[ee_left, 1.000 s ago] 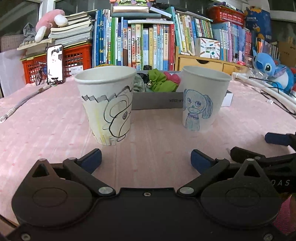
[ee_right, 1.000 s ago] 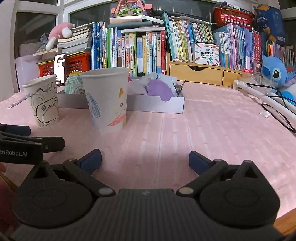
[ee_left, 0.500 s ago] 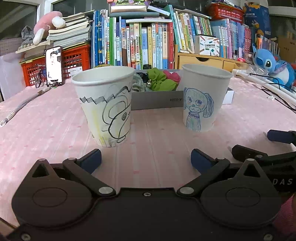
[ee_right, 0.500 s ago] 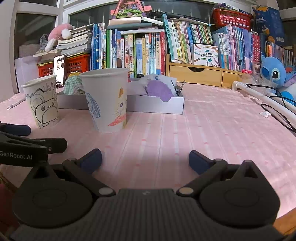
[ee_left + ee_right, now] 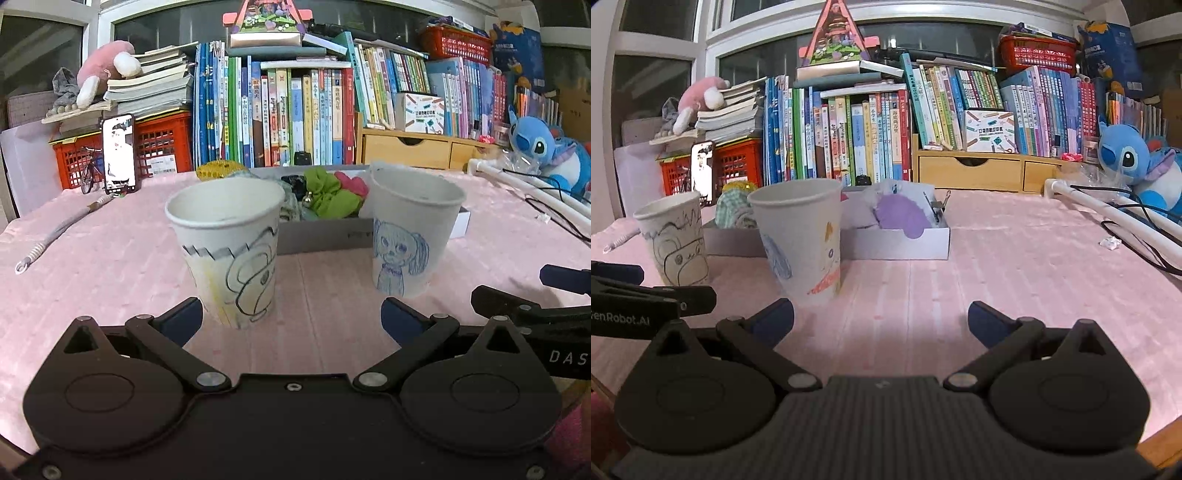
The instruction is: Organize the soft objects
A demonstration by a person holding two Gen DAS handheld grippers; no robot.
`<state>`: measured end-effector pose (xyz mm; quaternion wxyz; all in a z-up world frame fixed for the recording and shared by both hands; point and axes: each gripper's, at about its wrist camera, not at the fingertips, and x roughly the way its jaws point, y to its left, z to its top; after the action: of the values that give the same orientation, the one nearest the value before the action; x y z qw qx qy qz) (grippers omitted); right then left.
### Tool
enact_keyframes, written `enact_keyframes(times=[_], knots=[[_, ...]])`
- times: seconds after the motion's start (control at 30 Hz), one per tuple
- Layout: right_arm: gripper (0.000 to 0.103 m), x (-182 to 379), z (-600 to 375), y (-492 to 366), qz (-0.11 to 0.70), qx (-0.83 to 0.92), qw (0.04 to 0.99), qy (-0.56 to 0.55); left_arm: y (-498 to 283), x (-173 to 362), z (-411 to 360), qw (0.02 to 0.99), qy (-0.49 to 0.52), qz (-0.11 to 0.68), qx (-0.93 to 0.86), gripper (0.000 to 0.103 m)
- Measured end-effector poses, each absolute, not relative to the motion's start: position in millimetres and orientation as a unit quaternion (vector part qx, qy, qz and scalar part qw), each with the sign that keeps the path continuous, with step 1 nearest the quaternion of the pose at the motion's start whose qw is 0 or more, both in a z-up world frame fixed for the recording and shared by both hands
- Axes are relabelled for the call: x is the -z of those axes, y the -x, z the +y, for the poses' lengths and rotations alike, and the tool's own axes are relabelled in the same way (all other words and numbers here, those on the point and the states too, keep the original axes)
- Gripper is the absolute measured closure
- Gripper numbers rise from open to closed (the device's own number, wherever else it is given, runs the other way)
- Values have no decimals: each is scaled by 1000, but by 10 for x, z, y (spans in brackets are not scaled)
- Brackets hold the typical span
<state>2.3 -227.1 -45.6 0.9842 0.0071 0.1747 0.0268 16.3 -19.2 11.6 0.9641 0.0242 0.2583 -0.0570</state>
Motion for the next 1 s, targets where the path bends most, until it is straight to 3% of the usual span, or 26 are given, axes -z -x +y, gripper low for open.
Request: enact_keyframes(times=[1.0], knots=[[0, 436, -2262, -6, 171, -23, 985, -4, -221, -121, -167, 960, -14, 271, 60, 0]])
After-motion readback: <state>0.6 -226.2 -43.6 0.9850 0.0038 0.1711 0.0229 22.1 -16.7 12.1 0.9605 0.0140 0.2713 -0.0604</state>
